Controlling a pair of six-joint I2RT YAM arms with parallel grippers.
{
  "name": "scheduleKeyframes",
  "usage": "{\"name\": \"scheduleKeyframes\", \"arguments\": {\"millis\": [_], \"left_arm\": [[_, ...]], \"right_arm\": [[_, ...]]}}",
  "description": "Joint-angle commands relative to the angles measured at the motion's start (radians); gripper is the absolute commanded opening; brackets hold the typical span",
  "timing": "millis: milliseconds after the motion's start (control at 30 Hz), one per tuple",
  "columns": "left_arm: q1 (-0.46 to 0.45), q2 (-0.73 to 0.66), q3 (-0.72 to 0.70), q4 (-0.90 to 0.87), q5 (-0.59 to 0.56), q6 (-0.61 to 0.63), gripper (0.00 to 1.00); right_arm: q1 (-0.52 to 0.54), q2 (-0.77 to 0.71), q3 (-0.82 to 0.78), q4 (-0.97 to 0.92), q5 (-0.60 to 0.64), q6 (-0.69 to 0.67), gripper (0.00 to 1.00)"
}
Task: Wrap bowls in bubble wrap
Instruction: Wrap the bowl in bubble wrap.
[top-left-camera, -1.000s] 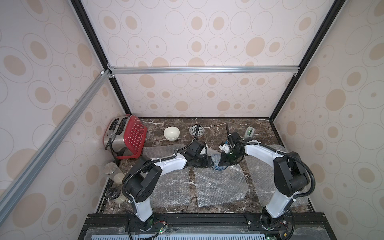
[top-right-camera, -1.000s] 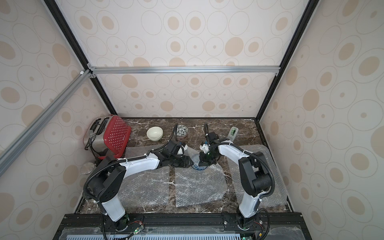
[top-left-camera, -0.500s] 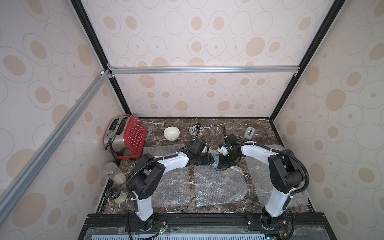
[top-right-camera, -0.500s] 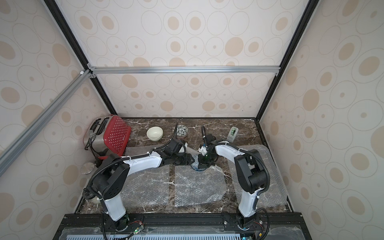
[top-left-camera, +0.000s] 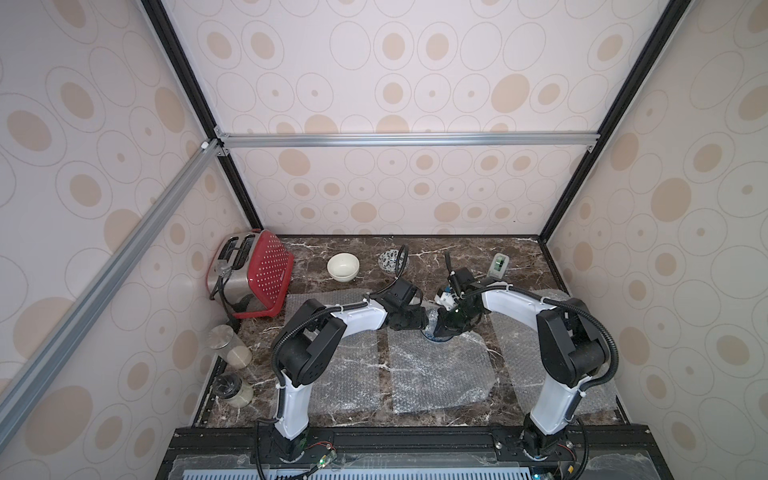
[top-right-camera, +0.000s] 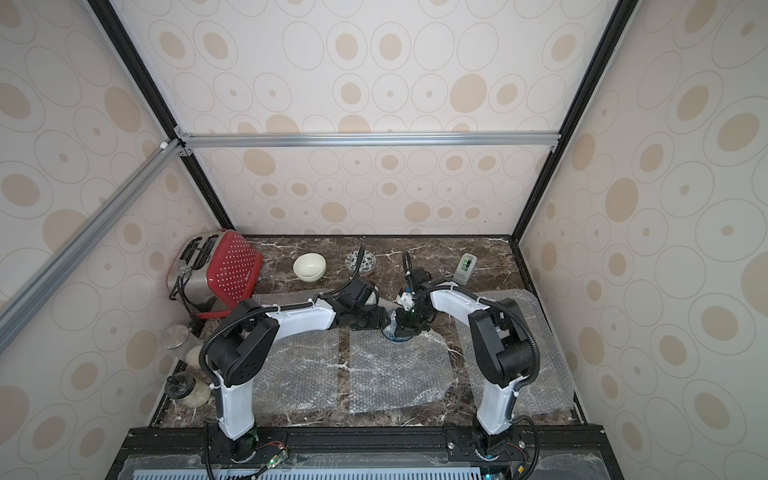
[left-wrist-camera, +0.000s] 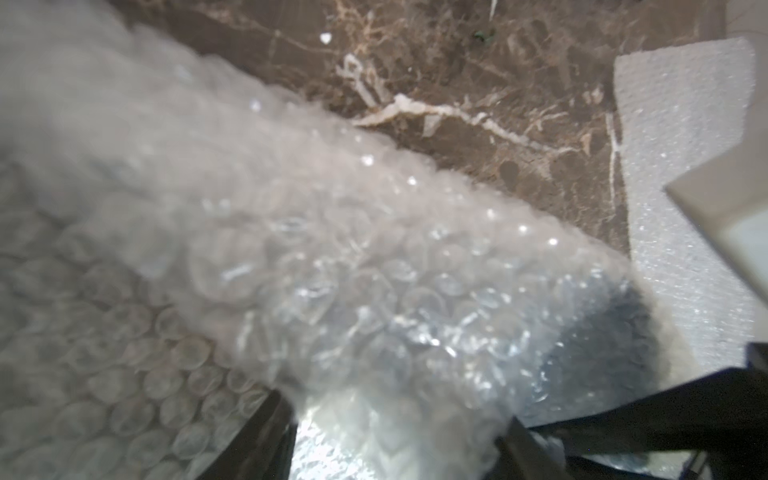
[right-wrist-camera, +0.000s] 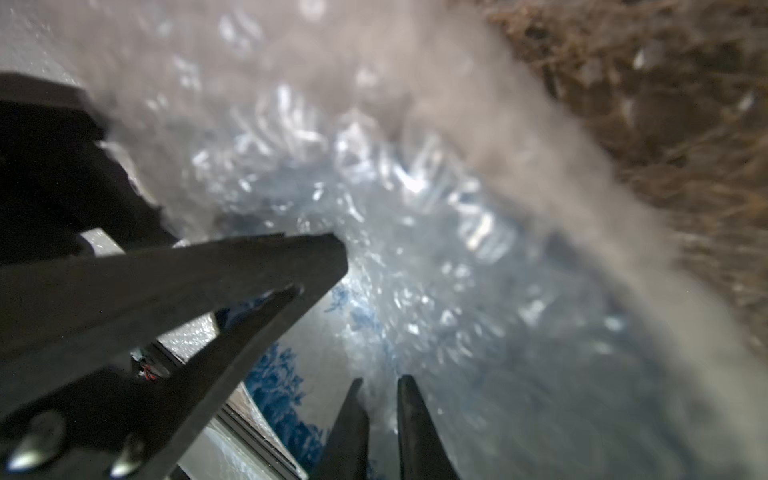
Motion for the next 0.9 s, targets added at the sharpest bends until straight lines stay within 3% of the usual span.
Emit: {"name": "scheduleKeyframes", "arguments": {"millis": [0, 367, 467, 633, 867], "left_arm": [[-0.009, 0.006, 0.012, -0.07, -0.068, 0.019, 0.63], [-0.011, 0.003, 0.021, -0.064, -0.049, 0.028, 0.63], [-0.011, -0.001, 0.029, -0.07, -0.047, 0.036, 0.63], [-0.014, -0.005, 0.034, -0.07, -0.039, 0.038, 0.63], [-0.017, -0.014, 0.024, -0.067, -0.038, 0.037, 0.63]], "right_arm": [[0.008, -0.027, 0.021, -0.026, -0.008, -0.002, 0.29], [-0.002, -0.142, 0.126, -0.142, 0.022, -0.037, 0.33], [-0.022, -0.16, 0.174, -0.155, 0.09, -0.052, 0.33], [-0.043, -0.062, 0.251, -0.198, 0.299, -0.134, 0.34], [-0.04, 0.082, 0.274, -0.196, 0.251, -0.23, 0.34]]}}
